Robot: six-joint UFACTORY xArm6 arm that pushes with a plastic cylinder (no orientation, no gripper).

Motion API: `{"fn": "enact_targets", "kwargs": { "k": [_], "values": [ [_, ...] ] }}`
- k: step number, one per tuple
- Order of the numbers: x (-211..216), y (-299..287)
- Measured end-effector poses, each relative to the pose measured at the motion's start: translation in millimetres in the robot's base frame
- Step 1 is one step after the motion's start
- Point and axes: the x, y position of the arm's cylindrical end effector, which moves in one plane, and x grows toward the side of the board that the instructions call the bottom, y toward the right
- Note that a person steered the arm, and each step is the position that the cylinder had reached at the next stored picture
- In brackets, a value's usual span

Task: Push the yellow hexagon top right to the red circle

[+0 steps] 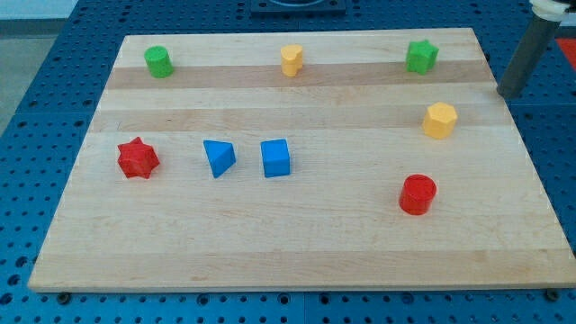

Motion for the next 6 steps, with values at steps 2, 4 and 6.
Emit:
{"fn": "enact_targets", "kwargs": {
  "k": [2,4,6],
  "values": [
    [13.0,-68.4],
    [26.9,-110.8],
    [98.3,-115.0]
  ]
}}
